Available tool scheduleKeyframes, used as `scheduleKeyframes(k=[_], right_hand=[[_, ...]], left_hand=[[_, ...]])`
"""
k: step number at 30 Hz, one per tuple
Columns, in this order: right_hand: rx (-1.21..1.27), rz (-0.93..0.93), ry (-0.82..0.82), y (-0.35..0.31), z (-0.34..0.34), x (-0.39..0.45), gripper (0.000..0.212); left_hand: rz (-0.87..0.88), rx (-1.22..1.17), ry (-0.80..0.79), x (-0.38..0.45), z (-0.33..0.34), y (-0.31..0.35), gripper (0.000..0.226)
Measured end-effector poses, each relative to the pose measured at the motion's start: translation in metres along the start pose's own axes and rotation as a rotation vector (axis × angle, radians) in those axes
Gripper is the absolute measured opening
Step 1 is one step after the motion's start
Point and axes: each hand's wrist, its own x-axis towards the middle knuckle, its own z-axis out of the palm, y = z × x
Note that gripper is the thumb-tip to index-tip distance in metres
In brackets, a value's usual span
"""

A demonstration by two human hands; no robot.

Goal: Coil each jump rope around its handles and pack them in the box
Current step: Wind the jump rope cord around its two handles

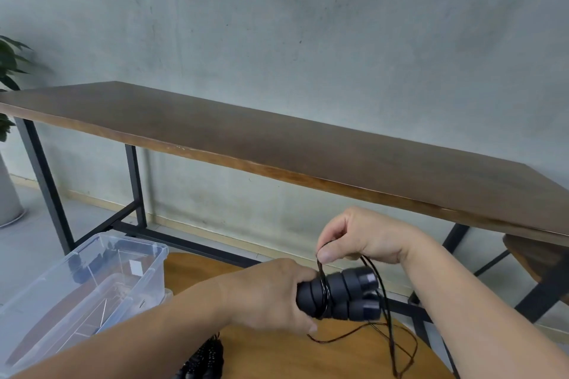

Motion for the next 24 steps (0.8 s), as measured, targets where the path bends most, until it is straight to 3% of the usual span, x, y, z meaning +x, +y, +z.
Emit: scheduleKeyframes(k=[4, 6, 7, 11, 17, 24], right_hand=[[0.514, 0.077, 0.046, 0.033, 0.021, 0.010, 0.016], [0.872, 0.116, 0.061, 0.049, 0.038, 0.017, 0.013], [0.936, 0.108, 0.078, 0.056, 0.047, 0.019, 0.009], [0.884, 0.103, 0.218, 0.067, 0.081, 0.027, 0.021], [0.802, 0.170, 0.341, 0.064, 0.107, 0.023, 0.030], [0.094, 0.242, 0.345, 0.049, 0.109, 0.020, 0.030]], left_hand=[[-0.001, -0.183, 0.027, -0.001, -0.010, -0.002, 0.023], [-0.015, -0.337, 0.022, -0.003, -0.014, -0.005, 0.018], [-0.023, -0.409, 0.022, -0.004, -0.014, -0.007, 0.014], [-0.109, -0.603, 0.119, 0.000, -0.014, -0.020, 0.008], [-0.294, -0.450, 0.370, 0.022, -0.009, -0.036, 0.013], [-0.256, 0.003, 0.474, 0.045, 0.008, -0.049, 0.011]])
